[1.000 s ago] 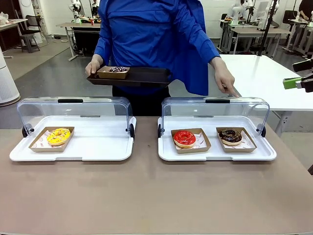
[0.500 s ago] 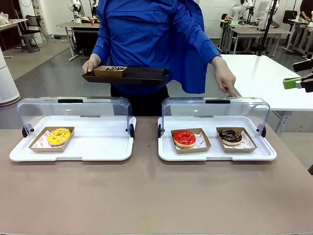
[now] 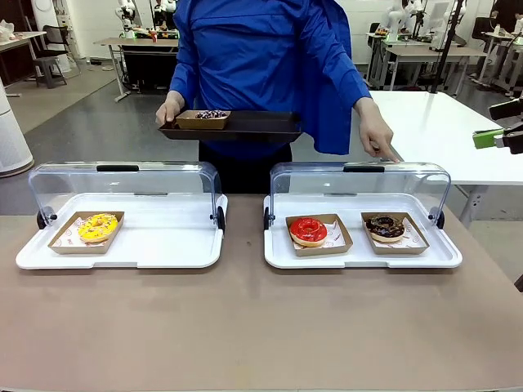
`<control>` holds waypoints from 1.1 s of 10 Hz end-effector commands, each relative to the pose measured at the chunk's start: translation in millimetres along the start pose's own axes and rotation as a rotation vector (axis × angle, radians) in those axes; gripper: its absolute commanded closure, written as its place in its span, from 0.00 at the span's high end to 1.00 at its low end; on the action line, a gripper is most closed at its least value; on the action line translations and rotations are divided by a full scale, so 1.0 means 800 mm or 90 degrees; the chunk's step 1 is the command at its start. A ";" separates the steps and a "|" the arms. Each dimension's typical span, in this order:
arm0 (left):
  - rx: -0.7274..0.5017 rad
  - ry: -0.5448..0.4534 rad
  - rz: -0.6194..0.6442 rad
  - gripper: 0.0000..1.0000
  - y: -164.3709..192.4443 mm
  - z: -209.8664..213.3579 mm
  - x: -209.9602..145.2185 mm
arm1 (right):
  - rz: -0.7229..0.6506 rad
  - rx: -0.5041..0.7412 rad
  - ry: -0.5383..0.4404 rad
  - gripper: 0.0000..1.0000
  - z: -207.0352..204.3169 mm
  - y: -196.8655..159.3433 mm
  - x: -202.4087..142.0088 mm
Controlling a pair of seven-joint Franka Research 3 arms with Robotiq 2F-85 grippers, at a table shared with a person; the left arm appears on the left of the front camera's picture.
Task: Provide the desired donut to the person.
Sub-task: Pick up and lift the Paper togo box containing the Donut pointed at by the person.
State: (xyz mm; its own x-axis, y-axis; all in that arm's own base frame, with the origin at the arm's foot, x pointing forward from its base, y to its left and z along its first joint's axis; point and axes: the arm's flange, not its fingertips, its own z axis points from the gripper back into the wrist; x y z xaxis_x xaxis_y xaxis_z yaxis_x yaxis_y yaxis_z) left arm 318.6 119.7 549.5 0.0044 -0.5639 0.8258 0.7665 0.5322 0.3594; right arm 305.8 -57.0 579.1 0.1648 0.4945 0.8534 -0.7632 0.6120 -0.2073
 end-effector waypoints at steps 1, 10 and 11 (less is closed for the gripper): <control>-0.002 -0.005 0.001 1.00 0.000 -0.001 -0.001 | 0.039 0.005 0.079 1.00 -0.012 0.001 0.012; -0.002 -0.005 0.001 1.00 0.000 -0.001 -0.001 | 0.278 0.185 0.401 1.00 -0.232 0.020 -0.141; -0.002 -0.005 0.001 1.00 0.000 -0.001 -0.001 | 0.292 0.170 0.411 1.00 -0.246 0.017 -0.150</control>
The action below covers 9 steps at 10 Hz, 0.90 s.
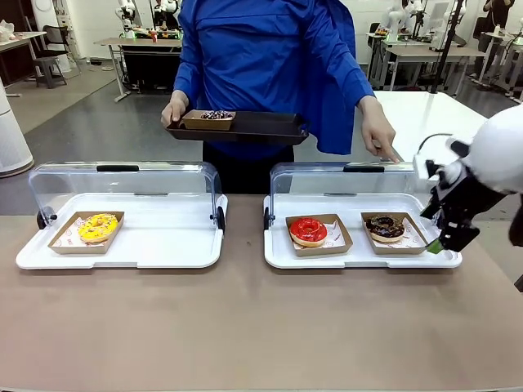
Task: Provide the desired donut to the person.
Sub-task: Pick up and lift the Paper togo box containing the Donut pointed at by the person.
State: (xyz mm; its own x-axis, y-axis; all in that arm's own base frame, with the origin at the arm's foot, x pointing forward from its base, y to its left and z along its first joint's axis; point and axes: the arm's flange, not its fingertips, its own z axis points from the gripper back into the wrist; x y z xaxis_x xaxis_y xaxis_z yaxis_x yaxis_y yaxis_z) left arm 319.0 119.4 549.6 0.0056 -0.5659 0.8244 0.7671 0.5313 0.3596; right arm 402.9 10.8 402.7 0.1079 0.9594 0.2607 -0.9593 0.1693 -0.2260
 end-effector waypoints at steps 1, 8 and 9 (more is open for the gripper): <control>-0.002 -0.007 0.002 1.00 0.000 0.000 -0.001 | 0.038 -0.032 0.014 1.00 -0.037 0.001 -0.007; -0.002 -0.007 0.002 1.00 0.000 0.000 -0.001 | 0.068 -0.006 0.043 1.00 -0.077 -0.048 -0.024; -0.002 -0.007 0.002 1.00 0.000 0.000 -0.001 | 0.066 -0.007 0.048 1.00 -0.079 -0.053 -0.025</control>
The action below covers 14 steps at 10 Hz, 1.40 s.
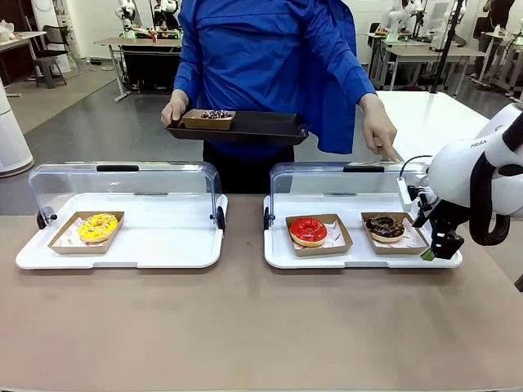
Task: Provide the desired donut to the person.
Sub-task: Pick up and lift the Paper togo box containing the Donut pointed at by the person.
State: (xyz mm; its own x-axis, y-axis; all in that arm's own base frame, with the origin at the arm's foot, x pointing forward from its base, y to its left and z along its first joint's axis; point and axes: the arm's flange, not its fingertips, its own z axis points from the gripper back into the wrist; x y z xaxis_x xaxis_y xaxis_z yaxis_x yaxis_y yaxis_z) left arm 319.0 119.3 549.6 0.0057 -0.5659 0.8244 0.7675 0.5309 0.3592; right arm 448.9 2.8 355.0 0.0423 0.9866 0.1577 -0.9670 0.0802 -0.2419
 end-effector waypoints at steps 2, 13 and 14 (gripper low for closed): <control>-0.001 -0.007 0.002 1.00 0.000 0.000 -0.001 | -0.005 -0.005 0.007 1.00 -0.020 -0.017 -0.007; -0.001 -0.007 0.002 1.00 0.000 0.000 -0.001 | 0.022 0.026 0.009 0.00 -0.047 -0.028 -0.013; -0.001 -0.007 0.002 1.00 0.000 0.000 -0.001 | 0.025 0.025 0.009 0.00 -0.042 -0.026 -0.014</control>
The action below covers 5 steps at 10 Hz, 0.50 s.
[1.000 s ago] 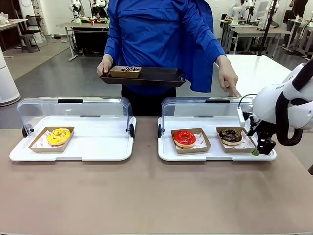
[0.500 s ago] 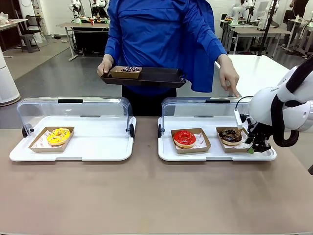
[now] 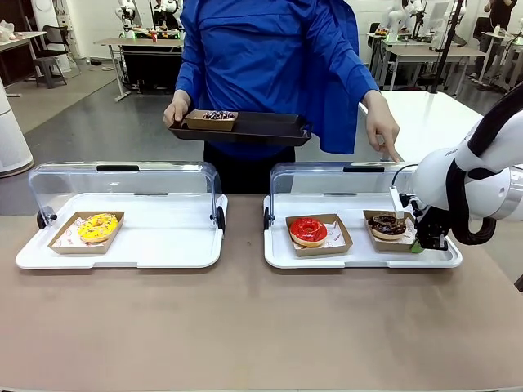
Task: Provide the desired donut to the person.
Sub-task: Pick up and lift the Paper togo box containing the Donut pointed at by the person.
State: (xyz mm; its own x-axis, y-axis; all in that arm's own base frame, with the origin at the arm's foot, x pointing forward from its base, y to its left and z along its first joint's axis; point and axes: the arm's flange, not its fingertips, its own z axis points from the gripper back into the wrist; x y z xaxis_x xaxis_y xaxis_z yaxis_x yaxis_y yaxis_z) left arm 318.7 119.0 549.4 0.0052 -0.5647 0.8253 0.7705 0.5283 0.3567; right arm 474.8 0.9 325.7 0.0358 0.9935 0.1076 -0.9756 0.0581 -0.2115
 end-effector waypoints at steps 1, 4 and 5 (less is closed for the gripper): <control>0.002 -0.006 0.001 1.00 0.001 0.000 -0.001 | 0.017 0.002 -0.016 0.00 0.007 -0.001 -0.009; 0.002 -0.006 0.001 1.00 0.001 0.000 -0.001 | 0.024 0.003 -0.039 0.00 0.073 0.034 -0.014; 0.002 -0.006 0.001 1.00 0.001 0.000 -0.001 | 0.041 -0.019 -0.049 0.00 0.121 0.060 -0.014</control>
State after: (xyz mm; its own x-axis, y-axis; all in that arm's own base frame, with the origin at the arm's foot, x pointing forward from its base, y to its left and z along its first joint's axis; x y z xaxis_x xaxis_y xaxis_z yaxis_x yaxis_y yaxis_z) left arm 318.8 119.1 549.2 0.0059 -0.5647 0.8253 0.7707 0.5284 0.3561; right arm 444.5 -8.2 375.3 0.0014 0.9908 0.1356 -0.9751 0.0314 -0.2194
